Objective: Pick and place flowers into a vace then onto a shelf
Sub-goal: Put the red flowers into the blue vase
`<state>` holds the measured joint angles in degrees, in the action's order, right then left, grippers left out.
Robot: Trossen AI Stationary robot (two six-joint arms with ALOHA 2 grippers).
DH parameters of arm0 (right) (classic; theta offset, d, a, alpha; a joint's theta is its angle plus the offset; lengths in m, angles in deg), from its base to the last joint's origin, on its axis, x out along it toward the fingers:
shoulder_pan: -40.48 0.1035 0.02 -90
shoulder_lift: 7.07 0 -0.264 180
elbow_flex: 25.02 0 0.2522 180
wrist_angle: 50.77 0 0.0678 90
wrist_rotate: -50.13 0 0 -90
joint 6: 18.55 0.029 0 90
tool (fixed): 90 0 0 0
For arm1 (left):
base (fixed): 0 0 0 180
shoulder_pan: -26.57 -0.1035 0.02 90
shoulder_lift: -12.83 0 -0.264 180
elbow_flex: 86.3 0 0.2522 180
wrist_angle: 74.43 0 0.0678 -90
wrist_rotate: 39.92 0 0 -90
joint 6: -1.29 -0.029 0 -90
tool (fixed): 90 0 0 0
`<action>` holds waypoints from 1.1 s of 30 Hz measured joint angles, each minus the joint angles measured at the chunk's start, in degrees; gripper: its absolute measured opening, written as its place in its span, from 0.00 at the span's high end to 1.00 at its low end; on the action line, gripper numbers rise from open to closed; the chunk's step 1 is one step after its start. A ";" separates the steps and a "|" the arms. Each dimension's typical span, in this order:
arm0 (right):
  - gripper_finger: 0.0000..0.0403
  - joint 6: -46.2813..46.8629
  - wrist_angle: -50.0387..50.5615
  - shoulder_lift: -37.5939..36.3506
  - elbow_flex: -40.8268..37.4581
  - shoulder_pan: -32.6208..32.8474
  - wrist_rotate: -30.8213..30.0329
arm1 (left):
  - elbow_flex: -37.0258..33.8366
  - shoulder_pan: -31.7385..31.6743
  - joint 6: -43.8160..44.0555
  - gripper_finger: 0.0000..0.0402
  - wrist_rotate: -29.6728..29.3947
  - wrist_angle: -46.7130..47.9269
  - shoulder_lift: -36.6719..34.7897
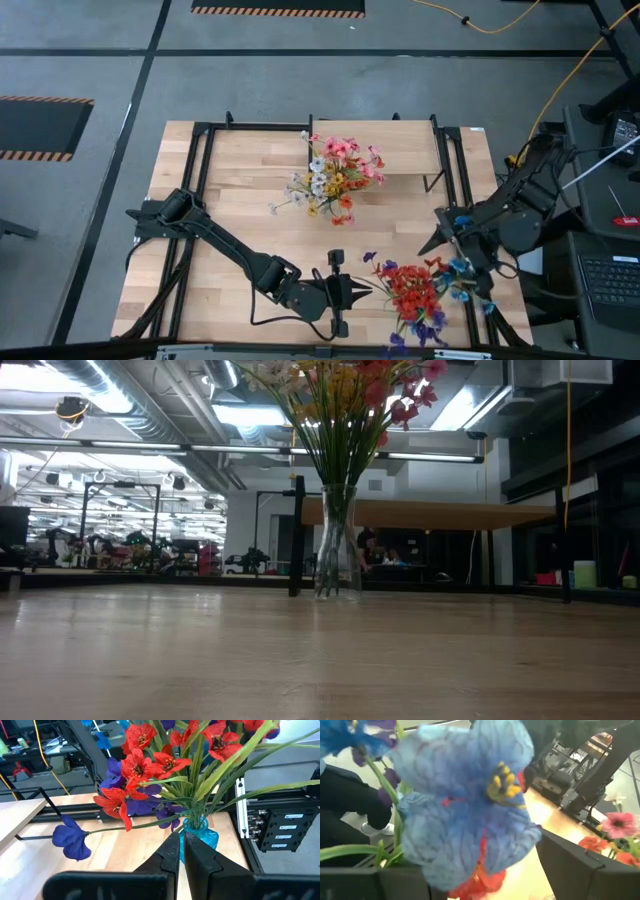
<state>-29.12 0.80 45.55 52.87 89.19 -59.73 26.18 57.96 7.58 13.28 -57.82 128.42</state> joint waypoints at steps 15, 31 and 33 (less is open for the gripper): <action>0.35 -0.12 8.56 0.00 10.10 0.00 -0.04 | 0.00 0.00 0.00 0.96 -0.02 0.00 0.00; 0.35 -3.60 11.57 -0.04 13.61 -0.62 -4.11 | 0.00 0.00 0.02 0.96 -0.02 -0.02 0.00; 0.35 -4.07 11.64 -0.07 14.24 -0.88 -4.20 | 0.00 0.00 0.40 0.96 -0.02 -0.02 0.00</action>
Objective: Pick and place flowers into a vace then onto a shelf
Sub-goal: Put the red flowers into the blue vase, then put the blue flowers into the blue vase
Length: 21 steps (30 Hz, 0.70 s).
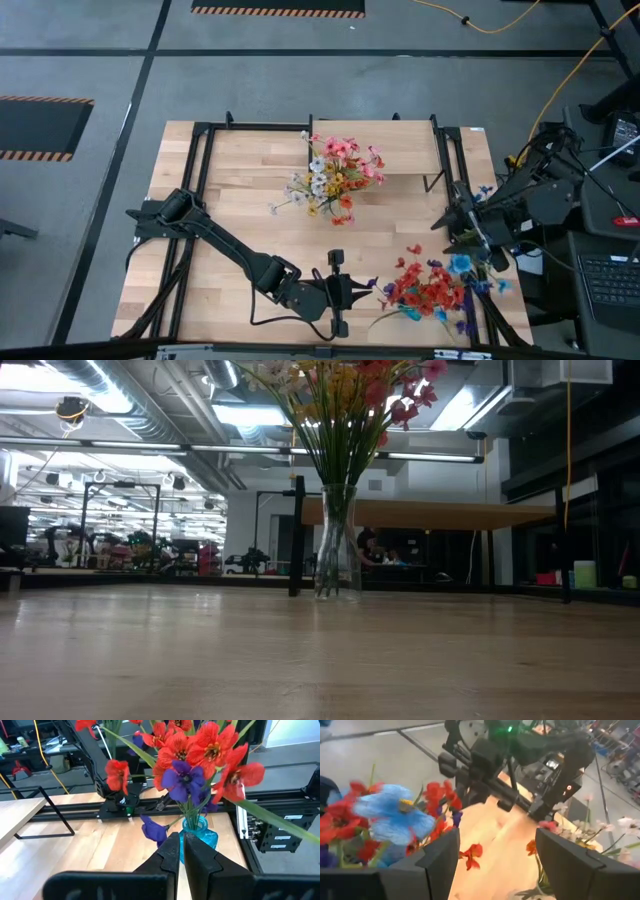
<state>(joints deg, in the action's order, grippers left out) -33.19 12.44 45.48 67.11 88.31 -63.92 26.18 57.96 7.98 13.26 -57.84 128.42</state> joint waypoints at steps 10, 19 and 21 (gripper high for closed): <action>0.35 -2.07 3.09 -0.13 7.84 -0.09 -2.39 | 0.00 0.00 0.19 0.96 0.00 0.00 0.00; 0.35 -9.88 -0.36 -0.04 9.45 -0.52 -7.52 | 0.00 -0.04 0.15 0.96 0.00 0.00 0.00; 0.35 -11.54 -2.29 -0.08 9.45 -0.97 -8.54 | 0.00 -0.04 0.17 0.96 0.00 0.00 0.00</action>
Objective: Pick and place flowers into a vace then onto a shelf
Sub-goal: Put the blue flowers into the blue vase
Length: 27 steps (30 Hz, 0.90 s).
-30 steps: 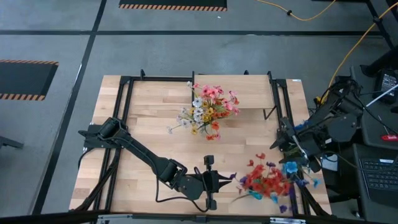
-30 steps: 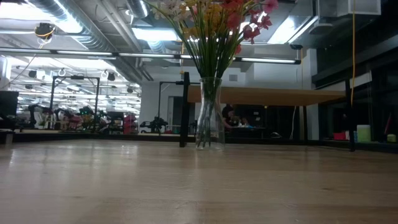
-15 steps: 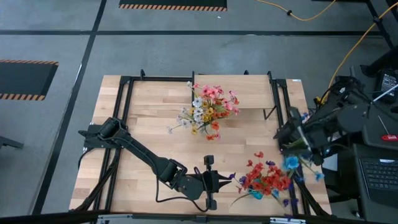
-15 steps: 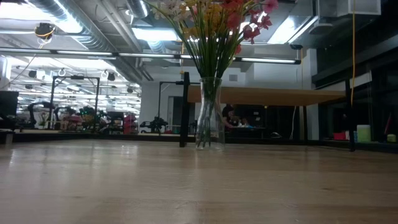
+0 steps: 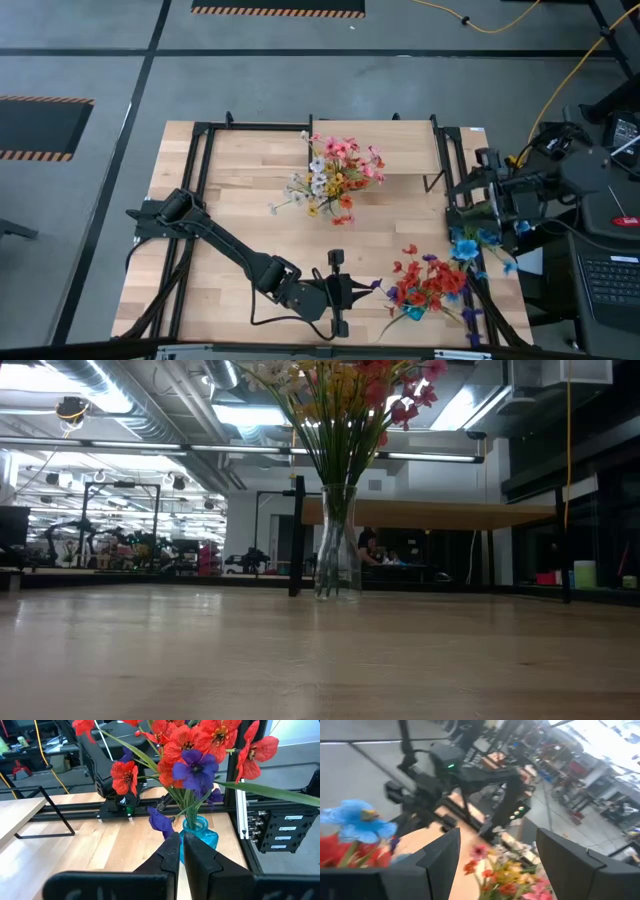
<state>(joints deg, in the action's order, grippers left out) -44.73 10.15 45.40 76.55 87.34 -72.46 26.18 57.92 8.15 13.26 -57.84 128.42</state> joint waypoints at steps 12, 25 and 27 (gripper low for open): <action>0.35 5.63 2.65 0.16 -0.87 -3.06 0.95 | 0.00 0.00 -0.04 0.96 0.00 0.00 0.02; 0.35 9.50 0.07 0.12 -14.35 -3.20 8.86 | 0.00 0.00 0.00 0.96 0.63 0.00 0.02; 0.36 9.72 -0.85 -0.31 -14.63 -3.20 8.91 | 0.00 0.00 0.02 0.96 0.83 0.00 0.02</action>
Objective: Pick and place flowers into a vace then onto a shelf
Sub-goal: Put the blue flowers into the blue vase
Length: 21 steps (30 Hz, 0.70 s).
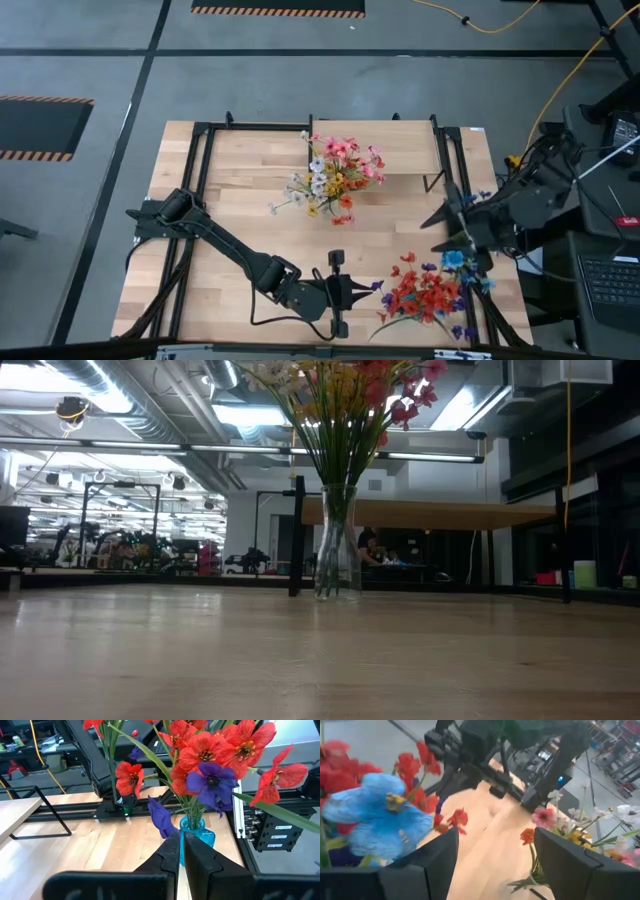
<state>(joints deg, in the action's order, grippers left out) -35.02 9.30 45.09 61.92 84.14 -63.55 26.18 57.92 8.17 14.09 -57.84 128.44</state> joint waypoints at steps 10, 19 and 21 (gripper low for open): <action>0.65 1.41 -1.60 -4.51 -0.03 -0.04 1.44 | 0.00 0.00 -0.04 0.96 0.00 -0.02 0.00; 0.95 1.20 -1.58 -4.81 -0.03 -0.05 1.46 | 0.00 0.00 0.00 0.96 0.00 -0.02 0.00; 0.93 1.22 -1.61 -4.81 -0.03 -0.04 1.46 | 0.00 0.00 0.00 0.96 0.00 0.00 0.00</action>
<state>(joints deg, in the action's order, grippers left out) -33.80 7.69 40.28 61.89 84.09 -62.09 26.18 57.92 8.17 14.09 -57.84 128.44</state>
